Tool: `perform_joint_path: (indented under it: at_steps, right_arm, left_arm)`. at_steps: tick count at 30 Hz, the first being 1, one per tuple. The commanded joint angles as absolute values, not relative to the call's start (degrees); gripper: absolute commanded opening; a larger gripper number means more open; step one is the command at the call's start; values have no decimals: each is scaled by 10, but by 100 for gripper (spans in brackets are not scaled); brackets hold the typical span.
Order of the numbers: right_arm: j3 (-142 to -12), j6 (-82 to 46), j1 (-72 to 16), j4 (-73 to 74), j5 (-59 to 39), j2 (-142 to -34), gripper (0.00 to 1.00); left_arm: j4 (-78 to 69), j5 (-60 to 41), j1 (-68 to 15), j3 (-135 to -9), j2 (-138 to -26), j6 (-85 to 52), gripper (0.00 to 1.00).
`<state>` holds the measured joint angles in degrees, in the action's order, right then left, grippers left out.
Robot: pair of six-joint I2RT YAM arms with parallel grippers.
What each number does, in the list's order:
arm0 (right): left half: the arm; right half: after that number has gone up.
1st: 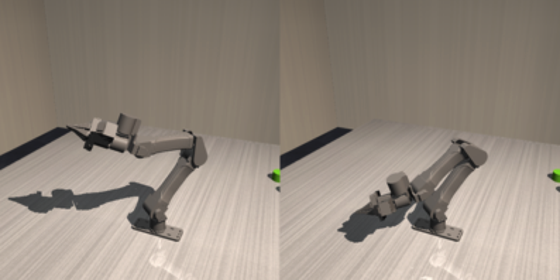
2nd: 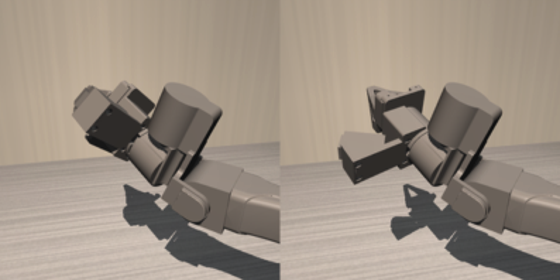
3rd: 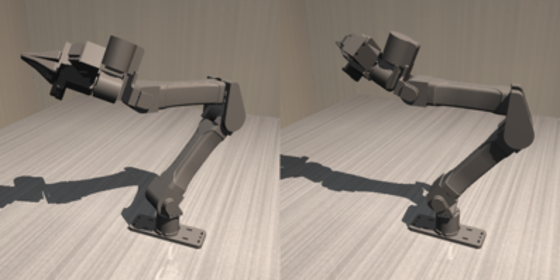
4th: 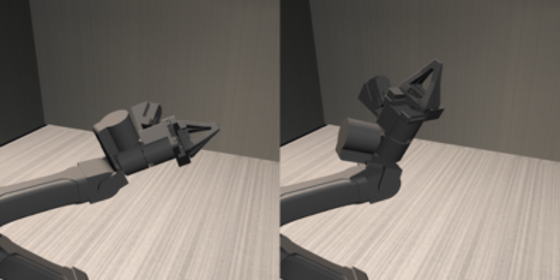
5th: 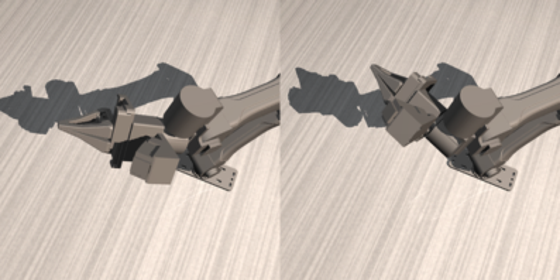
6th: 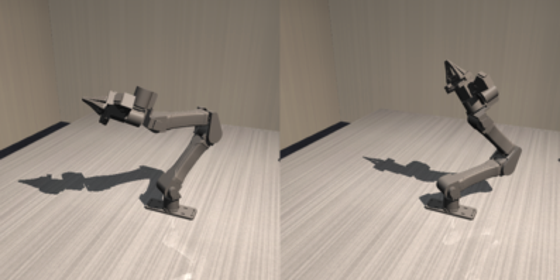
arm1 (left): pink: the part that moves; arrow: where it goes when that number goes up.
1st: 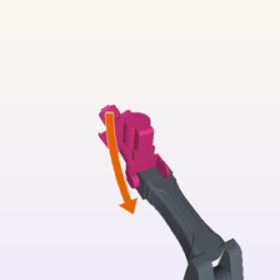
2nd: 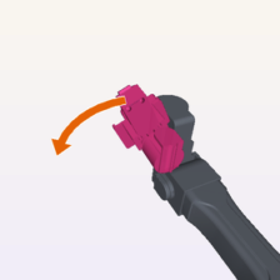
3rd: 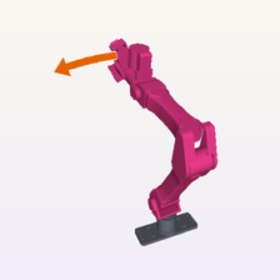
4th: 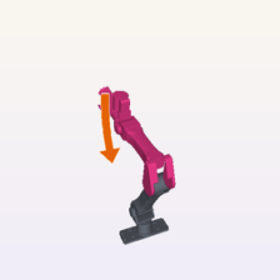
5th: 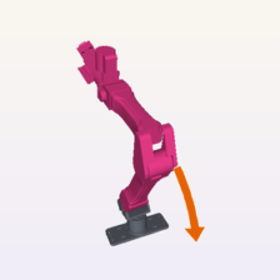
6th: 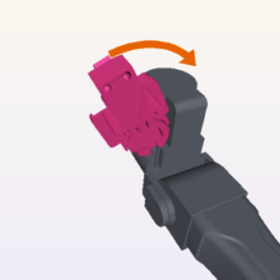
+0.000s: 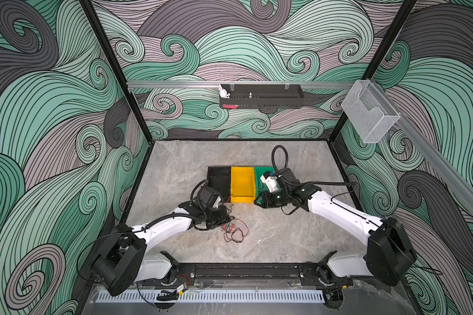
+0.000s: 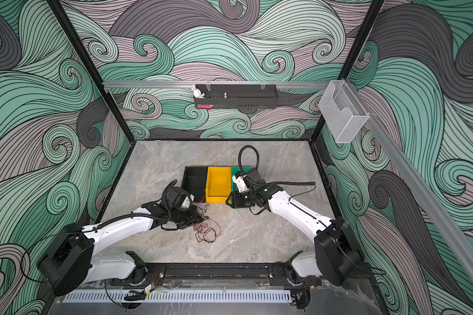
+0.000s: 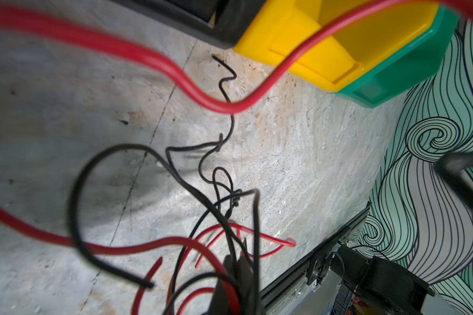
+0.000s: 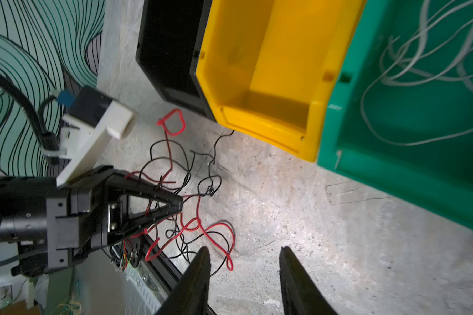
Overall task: Untangle the cables
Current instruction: 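Move the right gripper back over the wire tangle next to the left gripper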
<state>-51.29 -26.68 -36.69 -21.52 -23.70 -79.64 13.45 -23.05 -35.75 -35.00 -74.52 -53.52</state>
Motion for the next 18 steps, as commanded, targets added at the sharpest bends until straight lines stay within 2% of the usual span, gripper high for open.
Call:
perform_joint_path:
  at_steps: [1, 8, 18]
  right_arm:
    - [-486, -296, -400, -139, -255, -801, 45]
    - [-476, -267, -441, -99, -272, -863, 49]
    - [-488, -255, -464, -65, -283, -935, 48]
  left_arm:
    - [109, -240, -361, -354, -757, -545, 3]
    - [96, -238, -362, -346, -776, -546, 9]
    - [98, -219, -362, -343, -775, -556, 22]
